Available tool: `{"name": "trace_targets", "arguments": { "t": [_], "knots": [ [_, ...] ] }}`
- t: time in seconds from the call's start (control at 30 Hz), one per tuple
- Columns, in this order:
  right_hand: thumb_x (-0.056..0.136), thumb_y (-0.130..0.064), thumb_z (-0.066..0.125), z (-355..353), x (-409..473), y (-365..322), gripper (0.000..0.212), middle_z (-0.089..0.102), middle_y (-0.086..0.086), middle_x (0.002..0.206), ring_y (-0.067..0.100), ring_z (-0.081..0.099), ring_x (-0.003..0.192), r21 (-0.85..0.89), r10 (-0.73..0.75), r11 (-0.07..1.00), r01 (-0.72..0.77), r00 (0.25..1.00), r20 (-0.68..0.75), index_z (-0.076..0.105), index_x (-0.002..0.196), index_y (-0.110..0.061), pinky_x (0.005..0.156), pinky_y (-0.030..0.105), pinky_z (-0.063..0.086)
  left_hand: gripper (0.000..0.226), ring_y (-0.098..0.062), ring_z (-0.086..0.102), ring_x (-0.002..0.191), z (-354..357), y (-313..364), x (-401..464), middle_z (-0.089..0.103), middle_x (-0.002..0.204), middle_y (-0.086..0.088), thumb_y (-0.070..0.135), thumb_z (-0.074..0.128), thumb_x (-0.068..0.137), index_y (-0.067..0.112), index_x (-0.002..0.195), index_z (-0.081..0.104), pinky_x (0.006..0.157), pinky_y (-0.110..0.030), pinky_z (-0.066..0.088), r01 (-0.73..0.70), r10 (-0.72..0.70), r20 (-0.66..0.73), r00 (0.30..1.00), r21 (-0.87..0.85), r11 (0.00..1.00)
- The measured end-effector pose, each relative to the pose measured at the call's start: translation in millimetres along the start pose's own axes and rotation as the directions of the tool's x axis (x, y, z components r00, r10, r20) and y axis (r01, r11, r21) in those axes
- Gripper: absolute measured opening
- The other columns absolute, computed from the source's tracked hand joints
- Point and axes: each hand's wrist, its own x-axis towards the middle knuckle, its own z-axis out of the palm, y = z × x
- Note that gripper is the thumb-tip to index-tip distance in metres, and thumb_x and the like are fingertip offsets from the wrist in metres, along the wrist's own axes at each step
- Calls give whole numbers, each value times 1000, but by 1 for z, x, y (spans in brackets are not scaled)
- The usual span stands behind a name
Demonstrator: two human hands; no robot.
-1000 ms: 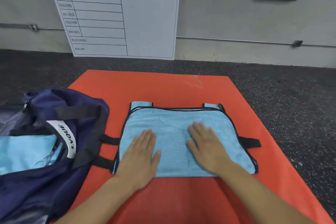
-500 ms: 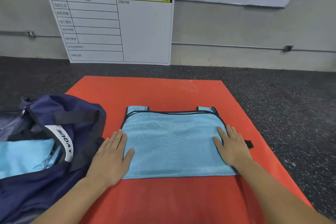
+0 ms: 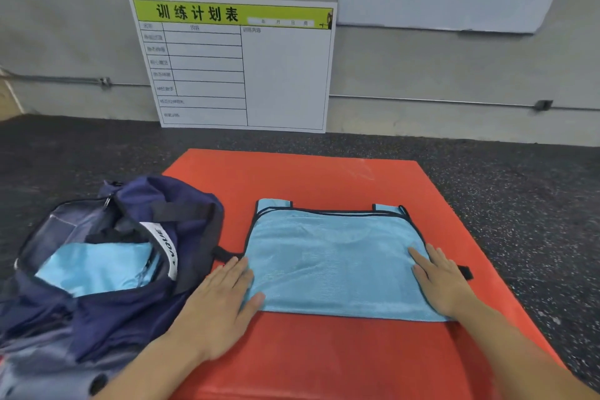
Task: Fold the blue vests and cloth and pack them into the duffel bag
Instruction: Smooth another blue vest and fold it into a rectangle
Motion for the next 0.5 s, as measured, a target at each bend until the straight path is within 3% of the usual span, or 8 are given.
{"name": "trace_targets", "arguments": {
  "t": [0.1, 0.17, 0.23, 0.3, 0.37, 0.5],
  "knots": [
    [112, -34, 22, 0, -4, 5, 53, 5, 5, 171, 25, -1, 158, 1, -26, 1000, 26, 999, 24, 12, 163, -25, 127, 39, 3, 82, -19, 53, 135, -3, -2, -16, 60, 142, -3, 68, 10, 101, 18, 129, 68, 116, -25, 11, 41, -42, 48, 998, 32, 999],
    [111, -30, 24, 1, -11, 8, 53, 9, 5, 170, 25, 3, 158, 13, -29, 999, 29, 999, 23, 14, 163, -19, 127, 38, 5, 99, -18, 46, 141, -11, 3, -26, 53, 150, -3, 76, -6, 92, 21, 137, 62, 118, -22, 3, 53, -53, 67, 996, 4, 999],
    [111, -27, 26, 3, -18, 8, 54, 14, 7, 169, 25, 9, 157, 25, -9, 1000, 9, 1000, 2, 18, 162, -14, 127, 36, 8, 127, -14, 17, 154, -12, 5, -34, 24, 166, 2, 85, -30, 66, 24, 155, 37, 120, -22, -5, 78, -77, 54, 996, -23, 997],
    [110, -26, 27, 0, -29, 5, 53, 21, 8, 166, 25, 18, 153, 26, 27, 999, -26, 998, -49, 22, 160, -10, 126, 36, 14, 136, -12, 4, 155, -21, 10, -43, 9, 169, 4, 86, -37, 53, 27, 160, 22, 119, -23, -7, 104, -100, 142, 985, -20, 994],
    [109, -25, 27, 0, -39, 5, 52, 27, 9, 162, 25, 25, 148, 21, 59, 998, -58, 996, -73, 25, 158, -8, 124, 35, 18, 131, -13, 6, 155, -23, 13, -49, 11, 169, 4, 85, -33, 55, 29, 161, 19, 123, -25, -2, 119, -113, 164, 980, -27, 993],
    [110, -26, 29, -6, -57, 7, 53, 22, 12, 165, 28, 23, 151, 41, 150, 988, -148, 988, -38, 22, 159, -7, 124, 37, 19, 134, -11, 29, 143, -17, 14, -56, 33, 152, 8, 87, -37, 51, 34, 159, 23, 121, -28, 20, 107, -98, 150, 984, -58, 993]
  ]
}}
